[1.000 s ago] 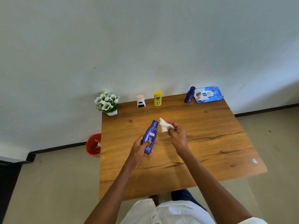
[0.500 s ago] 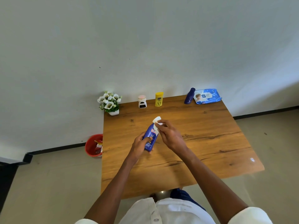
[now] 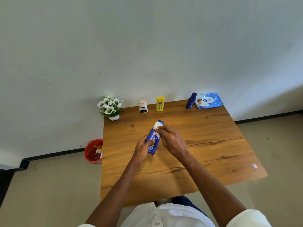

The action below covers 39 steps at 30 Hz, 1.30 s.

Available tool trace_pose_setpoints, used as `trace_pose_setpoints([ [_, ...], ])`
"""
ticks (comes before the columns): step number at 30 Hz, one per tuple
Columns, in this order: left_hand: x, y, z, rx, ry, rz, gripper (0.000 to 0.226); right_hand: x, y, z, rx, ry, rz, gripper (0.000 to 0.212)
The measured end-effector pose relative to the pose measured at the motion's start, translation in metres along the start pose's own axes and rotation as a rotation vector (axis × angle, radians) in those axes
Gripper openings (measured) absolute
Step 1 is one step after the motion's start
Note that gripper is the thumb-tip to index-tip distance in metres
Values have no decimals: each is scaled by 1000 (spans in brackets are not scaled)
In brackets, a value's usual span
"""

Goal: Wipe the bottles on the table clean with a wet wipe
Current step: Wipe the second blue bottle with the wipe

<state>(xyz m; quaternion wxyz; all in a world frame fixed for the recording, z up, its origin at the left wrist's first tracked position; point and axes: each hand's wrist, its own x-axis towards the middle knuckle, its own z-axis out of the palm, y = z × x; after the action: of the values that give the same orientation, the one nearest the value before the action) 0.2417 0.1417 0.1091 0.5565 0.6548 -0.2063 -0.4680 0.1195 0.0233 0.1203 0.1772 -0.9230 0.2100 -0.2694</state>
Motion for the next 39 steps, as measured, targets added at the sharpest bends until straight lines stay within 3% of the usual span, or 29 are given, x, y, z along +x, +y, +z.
trace_pose_setpoints([
  [3, 0, 1, 1, -12, 9, -8, 29, -6, 1, 5, 117, 21, 155, 24],
  [8, 3, 3, -6, -10, 8, -8, 27, -15, 14, 6, 242, -87, 491, 23],
  [14, 7, 6, -6, 6, 8, 11, 26, -7, 17, -5, 526, 100, 842, 27],
  [22, 9, 9, 8, 79, -52, 63, 33, 25, -13, -4, 772, 226, 798, 40],
  [31, 6, 18, 5, 345, -67, 238, 44, 30, -8, -6, 550, 195, 613, 27],
  [34, 8, 17, 2, 403, -79, 267, 46, 36, -6, -8, 590, 162, 675, 24],
  [39, 11, 15, 3, 399, -72, 257, 46, 42, -8, 0, 817, 254, 834, 16],
])
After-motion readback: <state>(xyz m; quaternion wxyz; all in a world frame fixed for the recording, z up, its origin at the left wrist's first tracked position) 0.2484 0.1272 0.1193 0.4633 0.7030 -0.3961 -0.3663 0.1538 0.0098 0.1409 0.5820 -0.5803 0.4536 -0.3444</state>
